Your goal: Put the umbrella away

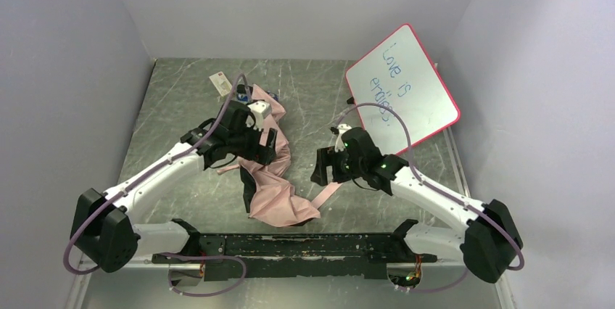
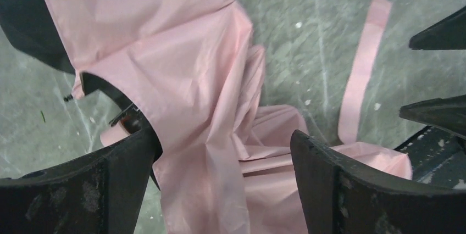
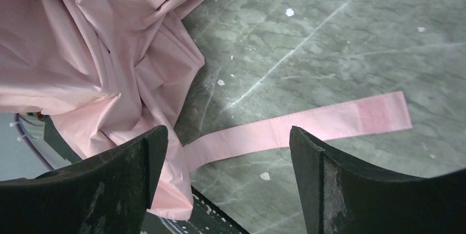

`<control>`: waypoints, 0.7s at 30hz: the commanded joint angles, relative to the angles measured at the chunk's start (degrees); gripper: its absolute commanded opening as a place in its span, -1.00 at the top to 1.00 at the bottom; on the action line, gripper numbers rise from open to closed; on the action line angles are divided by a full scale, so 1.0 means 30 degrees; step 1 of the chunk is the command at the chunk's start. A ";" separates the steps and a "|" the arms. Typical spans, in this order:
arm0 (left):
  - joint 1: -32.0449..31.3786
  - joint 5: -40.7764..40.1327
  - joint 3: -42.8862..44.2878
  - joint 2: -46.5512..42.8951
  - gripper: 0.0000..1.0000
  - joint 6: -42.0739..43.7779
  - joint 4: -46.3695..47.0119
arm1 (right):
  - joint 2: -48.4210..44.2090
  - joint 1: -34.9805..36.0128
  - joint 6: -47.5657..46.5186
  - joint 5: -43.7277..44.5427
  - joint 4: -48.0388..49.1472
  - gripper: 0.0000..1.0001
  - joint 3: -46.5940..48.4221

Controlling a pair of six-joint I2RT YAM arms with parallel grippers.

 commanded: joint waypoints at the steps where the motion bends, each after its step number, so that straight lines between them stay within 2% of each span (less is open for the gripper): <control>1: -0.0158 -0.1823 -0.0916 0.0630 -0.86 -0.1527 0.0367 | 0.1178 0.0022 -0.0722 -0.1699 0.1847 -0.69 0.0422; 4: -0.0158 -0.2481 -0.0963 0.1462 -0.74 -0.1493 0.1306 | 0.1683 0.0023 -0.0897 -0.1547 0.2796 -0.69 0.0535; 9: -0.0158 -0.1795 -0.0319 0.3308 -0.35 -0.0699 0.2557 | 0.2766 0.0027 -0.1649 -0.2390 0.3136 -0.68 0.1416; 15: -0.0158 -0.3115 0.1300 0.6112 0.04 0.0330 0.2003 | 0.2380 0.0026 -0.2113 -0.2132 0.3205 -0.68 0.1101; 18: -0.0158 -0.3638 0.1782 0.6863 0.45 0.0226 0.2327 | 0.2092 0.0011 -0.2072 -0.1853 0.3394 -0.68 0.0817; 21: -0.0107 -0.4316 0.2620 0.7607 0.62 0.0110 0.2445 | 0.2005 0.0036 -0.1951 -0.1809 0.3478 -0.68 0.0708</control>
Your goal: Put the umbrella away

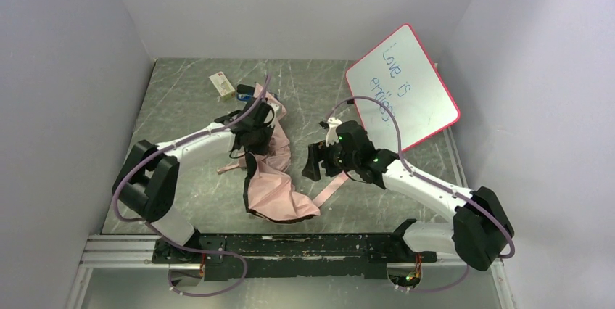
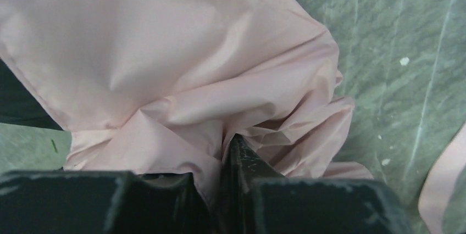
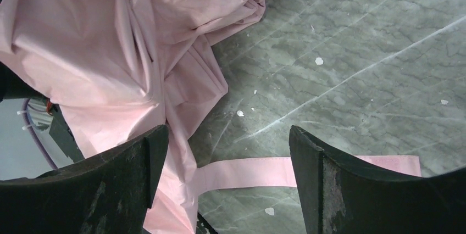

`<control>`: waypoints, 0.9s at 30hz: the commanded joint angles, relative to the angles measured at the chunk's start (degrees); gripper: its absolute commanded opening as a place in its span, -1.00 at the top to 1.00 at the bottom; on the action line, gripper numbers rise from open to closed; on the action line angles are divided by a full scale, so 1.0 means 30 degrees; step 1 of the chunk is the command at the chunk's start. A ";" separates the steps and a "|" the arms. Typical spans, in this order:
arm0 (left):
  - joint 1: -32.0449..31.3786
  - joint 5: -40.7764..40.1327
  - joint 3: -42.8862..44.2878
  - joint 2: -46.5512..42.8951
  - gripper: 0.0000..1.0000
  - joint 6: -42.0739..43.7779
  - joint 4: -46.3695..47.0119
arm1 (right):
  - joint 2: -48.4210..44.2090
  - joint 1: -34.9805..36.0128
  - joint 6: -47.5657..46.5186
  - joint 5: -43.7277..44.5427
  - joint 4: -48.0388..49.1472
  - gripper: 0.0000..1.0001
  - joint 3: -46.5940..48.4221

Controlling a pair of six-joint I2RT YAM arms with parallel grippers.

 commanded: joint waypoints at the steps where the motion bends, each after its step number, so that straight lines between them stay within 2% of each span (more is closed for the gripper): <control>1: 0.0079 -0.1672 0.1733 0.0879 0.63 0.0219 0.0958 | -0.0443 0.0030 -0.0188 0.0194 0.0424 -0.68 -0.0114; 7: 0.1561 -0.1648 0.4173 0.2337 0.72 0.0548 0.1022 | -0.0849 0.0015 -0.0688 0.0318 -0.0296 -0.68 -0.0212; 11: 0.1968 -0.1903 0.5329 0.3263 0.74 0.1153 0.1372 | -0.2266 0.0022 -0.1347 -0.0563 -0.0574 -0.70 -0.0866; 17: 0.2256 -0.1452 0.6193 0.4331 0.77 0.1901 0.2191 | -0.4144 0.0016 -0.1984 -0.3018 0.1549 -0.80 -0.1924; 23: 0.2427 -0.0943 0.5969 0.4090 0.78 0.2201 0.2680 | -0.2017 0.0027 -0.2796 -0.5035 0.5216 -0.93 -0.2303; 27: 0.2493 -0.1039 0.5462 0.3787 0.78 0.2327 0.2989 | 0.0015 -0.0010 -0.3099 -0.4102 0.5905 -0.96 -0.1815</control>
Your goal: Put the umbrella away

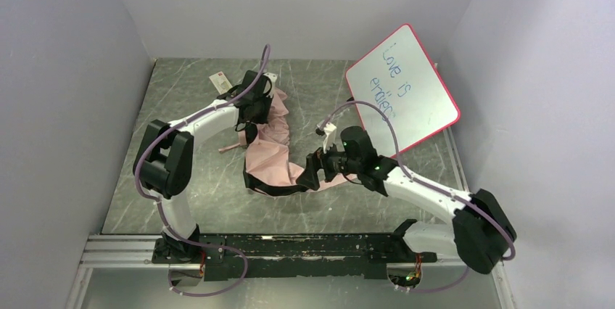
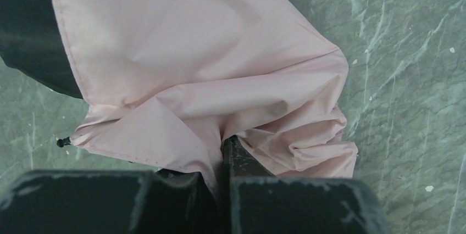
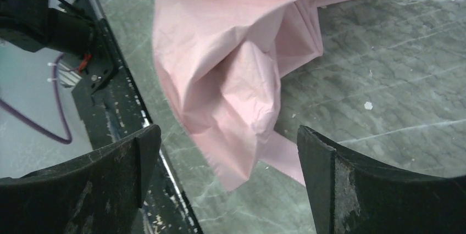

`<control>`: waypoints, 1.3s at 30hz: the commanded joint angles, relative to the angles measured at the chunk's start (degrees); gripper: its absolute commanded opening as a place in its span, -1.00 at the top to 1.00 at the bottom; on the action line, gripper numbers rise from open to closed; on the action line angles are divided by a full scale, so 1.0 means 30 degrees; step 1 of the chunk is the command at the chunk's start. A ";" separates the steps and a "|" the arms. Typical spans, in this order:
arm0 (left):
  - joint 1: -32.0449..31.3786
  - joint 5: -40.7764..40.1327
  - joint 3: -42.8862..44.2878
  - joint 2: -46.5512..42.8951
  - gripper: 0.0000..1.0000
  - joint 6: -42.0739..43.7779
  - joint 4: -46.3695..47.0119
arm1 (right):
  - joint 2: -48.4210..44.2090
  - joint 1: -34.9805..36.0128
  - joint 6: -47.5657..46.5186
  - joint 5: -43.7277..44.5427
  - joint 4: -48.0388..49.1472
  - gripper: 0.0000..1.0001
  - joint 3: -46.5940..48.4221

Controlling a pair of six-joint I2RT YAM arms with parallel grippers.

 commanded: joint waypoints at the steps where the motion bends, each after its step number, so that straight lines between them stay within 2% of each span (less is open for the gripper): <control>1: 0.0206 0.0214 -0.0105 -0.0625 0.78 0.0461 0.1444 | 0.2013 -0.0011 -0.0805 -0.0096 0.1389 -0.92 0.0654; 4: 0.0205 0.0469 -0.0172 -0.0707 0.78 0.0441 0.1494 | 0.3404 0.0238 -0.0622 -0.1365 0.1014 -0.69 0.1452; 8: 0.0206 0.0899 -0.0061 -0.0608 0.80 0.0490 0.1479 | 0.3980 0.2139 -0.0040 -0.0137 0.1226 -0.24 0.1285; 15: 0.0201 0.1247 0.0083 -0.0420 0.83 0.0404 0.1300 | 0.6540 0.4264 0.2854 0.0181 0.4446 0.26 0.1981; 18: 0.0193 0.1389 0.0113 -0.0412 0.84 0.0434 0.1282 | 0.8427 0.4907 0.3688 0.0780 0.5352 0.39 0.3273; 23: 0.0176 0.1438 0.0065 -0.0414 0.84 0.0397 0.1320 | 1.1500 0.5216 0.6186 0.2426 0.9294 0.38 0.4568; 27: 0.0176 0.1438 -0.0073 -0.0531 0.84 0.0433 0.1361 | 1.4051 0.5524 0.7111 0.1876 1.0223 0.51 0.6773; 32: 0.0177 0.1438 -0.0092 -0.0579 0.85 0.0434 0.1290 | 1.4762 0.6769 0.6420 0.1676 1.0896 0.10 0.7463; 35: 0.0193 0.1438 -0.0162 -0.0618 0.84 0.0434 0.1368 | 1.3595 0.7081 0.5548 0.1424 1.1462 -0.11 0.6401; 39: 0.0176 0.1438 -0.0025 -0.0440 0.84 0.0405 0.1294 | 1.1435 0.7101 0.3683 0.1205 1.0502 -0.38 0.4789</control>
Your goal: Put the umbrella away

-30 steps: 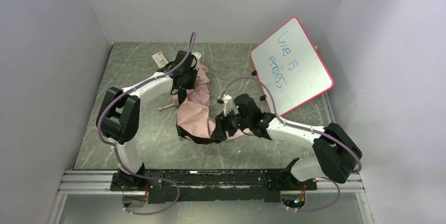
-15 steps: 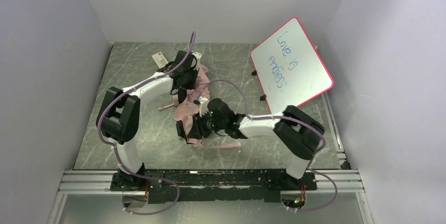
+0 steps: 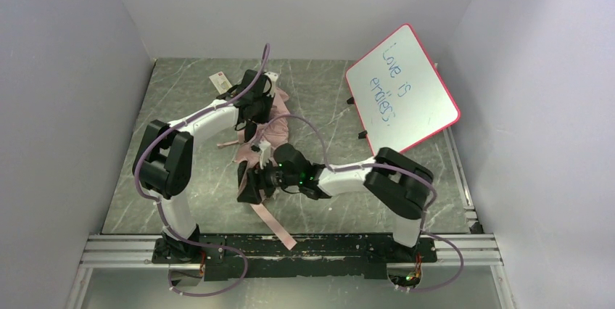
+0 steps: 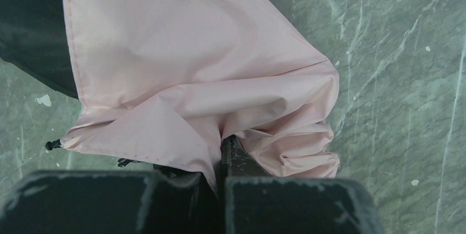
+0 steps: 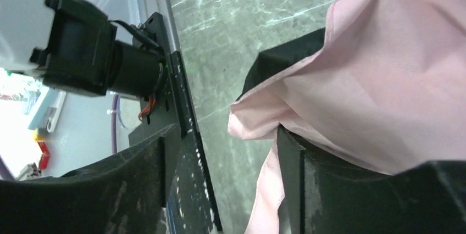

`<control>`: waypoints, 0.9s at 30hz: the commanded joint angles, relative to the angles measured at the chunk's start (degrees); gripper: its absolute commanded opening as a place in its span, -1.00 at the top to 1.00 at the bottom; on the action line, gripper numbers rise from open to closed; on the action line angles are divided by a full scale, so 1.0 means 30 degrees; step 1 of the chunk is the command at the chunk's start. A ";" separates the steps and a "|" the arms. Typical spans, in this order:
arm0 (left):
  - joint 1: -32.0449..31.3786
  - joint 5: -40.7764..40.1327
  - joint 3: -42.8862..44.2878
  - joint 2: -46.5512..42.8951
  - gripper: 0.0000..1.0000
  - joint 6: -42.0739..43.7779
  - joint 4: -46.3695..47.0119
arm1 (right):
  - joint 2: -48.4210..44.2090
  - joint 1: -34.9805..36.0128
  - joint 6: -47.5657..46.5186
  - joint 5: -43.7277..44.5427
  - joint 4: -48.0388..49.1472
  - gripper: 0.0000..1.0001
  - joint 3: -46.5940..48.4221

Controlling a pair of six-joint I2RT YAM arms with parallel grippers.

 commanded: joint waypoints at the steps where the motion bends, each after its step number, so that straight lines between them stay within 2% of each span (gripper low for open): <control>1: 0.0140 0.0454 0.0055 -0.0321 0.84 0.0186 0.0730 | -0.2853 -0.0080 -0.2440 -0.0279 -0.0086 -0.41 -0.1579; 4: 0.0162 0.0454 0.0128 -0.0183 0.84 0.0153 0.0725 | -0.5017 -0.0055 -0.3399 0.0110 -0.1640 -0.52 -0.2745; 8: 0.0125 0.0454 0.0220 -0.0071 0.84 0.0134 0.0601 | -0.7807 -0.0083 -0.3983 0.2370 -0.4120 -0.60 -0.4069; 10: 0.0127 0.0454 0.0208 -0.0009 0.84 0.0126 0.0604 | -0.8518 -0.0125 -0.3917 0.3768 -0.5686 -0.61 -0.4289; 12: 0.0125 0.0454 0.0247 0.0016 0.85 0.0099 0.0639 | -0.8672 -0.0196 -0.4024 0.3736 -0.6225 -0.60 -0.4744; 18: 0.0129 0.0454 0.0383 0.0196 0.85 0.0076 0.0525 | -0.6542 -0.0167 -0.2512 0.2086 -0.3977 -0.49 -0.5517; 27: 0.0127 0.0454 0.0188 0.0115 0.86 0.0155 0.0649 | -0.1990 -0.0145 0.0512 0.1795 -0.0176 -0.30 -0.4672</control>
